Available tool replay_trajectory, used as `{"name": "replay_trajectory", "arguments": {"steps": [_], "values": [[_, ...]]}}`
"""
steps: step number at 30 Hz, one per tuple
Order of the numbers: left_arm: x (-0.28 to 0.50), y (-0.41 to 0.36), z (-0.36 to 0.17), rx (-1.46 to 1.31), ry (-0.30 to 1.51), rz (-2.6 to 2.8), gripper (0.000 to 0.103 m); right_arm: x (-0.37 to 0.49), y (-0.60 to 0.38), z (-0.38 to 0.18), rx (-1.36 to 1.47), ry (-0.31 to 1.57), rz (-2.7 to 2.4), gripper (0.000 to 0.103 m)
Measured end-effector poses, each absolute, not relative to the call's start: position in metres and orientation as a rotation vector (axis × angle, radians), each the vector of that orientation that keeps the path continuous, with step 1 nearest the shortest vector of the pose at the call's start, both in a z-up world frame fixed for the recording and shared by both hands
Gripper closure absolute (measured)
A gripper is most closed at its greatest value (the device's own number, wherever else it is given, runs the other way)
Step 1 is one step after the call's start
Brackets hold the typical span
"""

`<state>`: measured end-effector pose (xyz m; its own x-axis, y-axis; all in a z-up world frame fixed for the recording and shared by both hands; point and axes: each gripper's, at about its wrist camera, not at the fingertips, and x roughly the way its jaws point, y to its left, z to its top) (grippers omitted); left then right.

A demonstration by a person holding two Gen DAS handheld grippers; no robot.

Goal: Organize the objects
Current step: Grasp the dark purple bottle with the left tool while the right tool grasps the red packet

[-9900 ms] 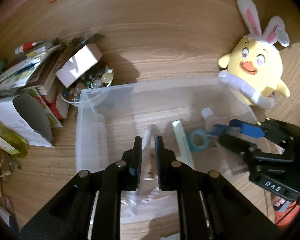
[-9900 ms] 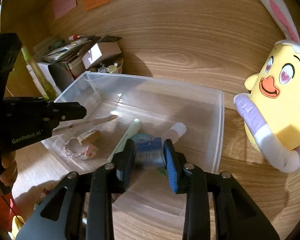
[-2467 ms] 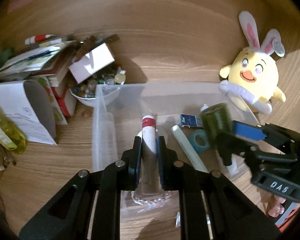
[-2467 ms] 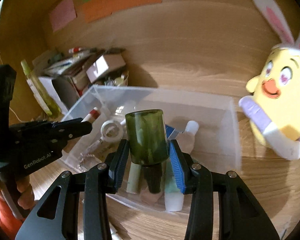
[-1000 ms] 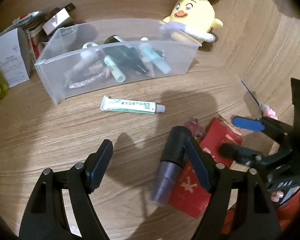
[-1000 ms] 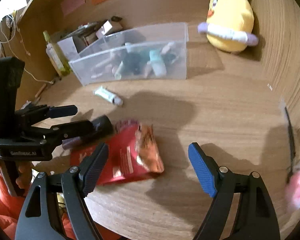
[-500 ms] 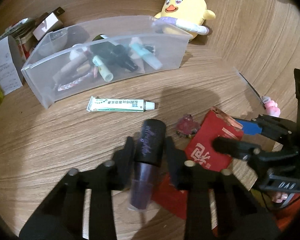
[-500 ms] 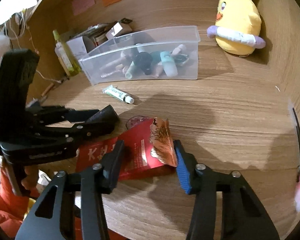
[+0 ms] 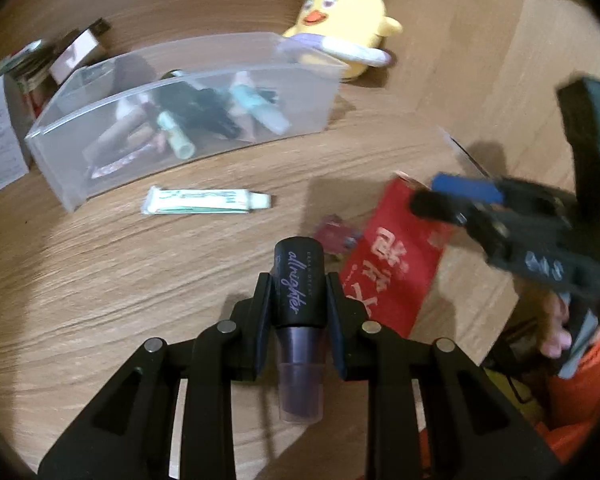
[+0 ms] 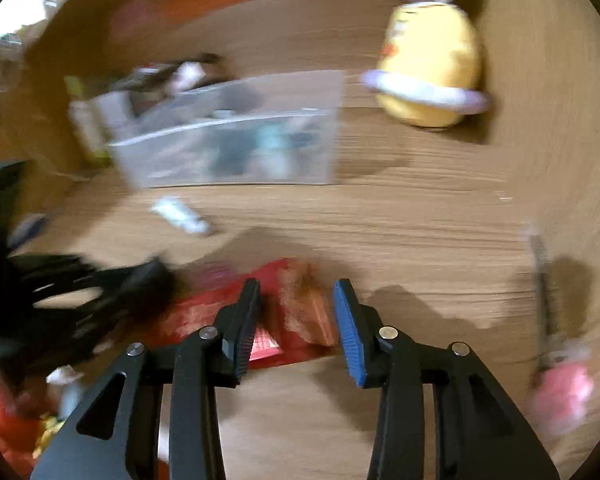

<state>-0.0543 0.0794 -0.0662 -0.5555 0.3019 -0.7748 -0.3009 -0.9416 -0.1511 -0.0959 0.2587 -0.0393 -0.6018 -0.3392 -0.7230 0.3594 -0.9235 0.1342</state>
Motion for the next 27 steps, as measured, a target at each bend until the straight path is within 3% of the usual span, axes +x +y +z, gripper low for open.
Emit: {"name": "replay_trajectory", "arguments": {"steps": [7,11,12,21,22,24,27], "values": [[-0.044,0.101,-0.066,-1.214,-0.016,2.407,0.078,-0.081,0.279,-0.036,1.179,-0.080,-2.474,0.055],[-0.041,0.114,-0.066,-1.192,-0.025,2.370,0.078,-0.080,0.273,-0.034,1.190,-0.086,-2.490,0.032],[-0.041,0.113,-0.065,-1.192,-0.038,2.371,0.078,-0.083,0.270,-0.034,1.194,-0.090,-2.496,0.031],[-0.040,0.056,-0.053,-1.199,-0.123,2.559,0.078,-0.118,0.235,-0.052,1.256,-0.015,-2.478,0.031],[-0.040,0.049,-0.052,-1.200,-0.131,2.578,0.078,-0.119,0.231,-0.053,1.244,0.001,-2.495,0.032],[-0.044,0.034,-0.049,-1.198,-0.163,2.614,0.078,-0.121,0.228,-0.053,1.239,0.022,-2.493,0.048],[-0.049,0.017,-0.043,-1.183,-0.204,2.654,0.078,-0.121,0.226,-0.049,1.210,0.055,-2.507,0.048]]}}
